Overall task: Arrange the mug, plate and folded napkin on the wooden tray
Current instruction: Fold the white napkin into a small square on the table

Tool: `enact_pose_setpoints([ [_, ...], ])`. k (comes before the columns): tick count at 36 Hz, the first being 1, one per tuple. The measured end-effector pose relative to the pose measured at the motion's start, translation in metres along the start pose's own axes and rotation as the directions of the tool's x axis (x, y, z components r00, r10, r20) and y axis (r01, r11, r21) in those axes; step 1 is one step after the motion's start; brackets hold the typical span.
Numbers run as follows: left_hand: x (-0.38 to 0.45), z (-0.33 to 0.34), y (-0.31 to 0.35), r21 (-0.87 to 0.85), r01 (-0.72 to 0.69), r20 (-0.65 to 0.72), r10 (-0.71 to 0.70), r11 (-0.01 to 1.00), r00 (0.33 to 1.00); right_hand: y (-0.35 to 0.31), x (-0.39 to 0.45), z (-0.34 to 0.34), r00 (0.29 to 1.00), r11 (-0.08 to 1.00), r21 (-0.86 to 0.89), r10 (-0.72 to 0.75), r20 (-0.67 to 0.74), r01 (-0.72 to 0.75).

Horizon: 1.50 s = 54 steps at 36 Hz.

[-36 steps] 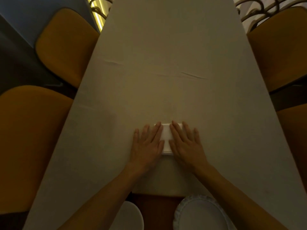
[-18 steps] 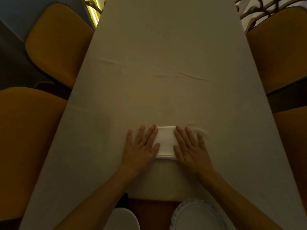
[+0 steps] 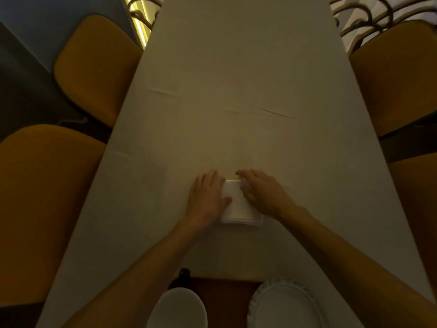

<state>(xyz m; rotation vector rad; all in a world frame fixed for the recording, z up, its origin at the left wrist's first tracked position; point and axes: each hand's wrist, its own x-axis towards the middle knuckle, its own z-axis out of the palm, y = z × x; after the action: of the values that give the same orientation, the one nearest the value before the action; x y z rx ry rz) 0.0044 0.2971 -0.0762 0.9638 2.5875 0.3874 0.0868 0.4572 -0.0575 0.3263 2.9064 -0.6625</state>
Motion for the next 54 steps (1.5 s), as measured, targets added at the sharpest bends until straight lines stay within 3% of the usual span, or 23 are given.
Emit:
enact_pose_setpoints([
  [8, 0.025, -0.010, 0.002, -0.208, 0.007, 0.007, -0.005, 0.978, 1.000, -0.010, 0.014, -0.009, 0.976, 0.992, -0.108, 0.091, 0.196, -0.071],
  [12, 0.013, -0.019, 0.007, -0.525, 0.046, 0.037, -0.031, 0.850, 0.999, -0.006, 0.007, -0.017, 0.979, 0.996, -0.075, 0.070, 0.193, -0.057],
  [15, 0.005, -0.016, 0.007, -0.680, 0.137, 0.069, -0.122, 0.720, 0.990, -0.001, 0.000, -0.023, 0.990, 0.985, 0.134, 0.098, 0.097, -0.111],
  [17, 0.000, -0.012, 0.007, -0.756, 0.240, 0.153, -0.191, 0.609, 0.969, 0.002, -0.007, -0.028, 0.979, 0.918, 0.343, 0.202, 0.031, -0.200],
  [20, -0.008, -0.005, 0.007, -0.834, 0.329, 0.245, -0.237, 0.442, 0.940, 0.003, -0.021, -0.027, 0.936, 0.721, 0.629, 0.350, 0.033, -0.291],
  [27, -0.012, 0.007, 0.019, -0.912, 0.340, 0.258, -0.325, 0.227, 0.910, 0.003, -0.041, 0.001, 0.872, 0.394, 0.862, 0.479, 0.104, -0.319],
  [33, -0.011, 0.002, 0.033, -0.920, 0.325, 0.241, -0.338, 0.219, 0.910, -0.001, -0.047, 0.013, 0.869, 0.099, 0.961, 0.458, 0.188, -0.260],
  [36, -0.014, 0.000, 0.034, -0.913, 0.335, 0.251, -0.325, 0.233, 0.912, -0.004, -0.049, 0.012, 0.862, 0.042, 0.966, 0.463, 0.206, -0.253],
  [41, -0.019, -0.007, 0.031, -0.919, 0.327, 0.244, -0.333, 0.221, 0.911, -0.007, -0.055, 0.009, 0.848, 0.057, 0.966, 0.493, 0.193, -0.253],
  [49, -0.039, -0.037, 0.031, -0.931, 0.300, 0.250, -0.233, 0.210, 0.940, -0.022, -0.068, -0.020, 0.883, 0.028, 0.985, 0.447, 0.142, -0.173],
  [54, -0.061, -0.065, 0.037, -0.938, 0.272, 0.232, -0.195, 0.213, 0.953, -0.035, -0.085, -0.041, 0.879, 0.155, 0.976, 0.473, 0.063, -0.153],
])
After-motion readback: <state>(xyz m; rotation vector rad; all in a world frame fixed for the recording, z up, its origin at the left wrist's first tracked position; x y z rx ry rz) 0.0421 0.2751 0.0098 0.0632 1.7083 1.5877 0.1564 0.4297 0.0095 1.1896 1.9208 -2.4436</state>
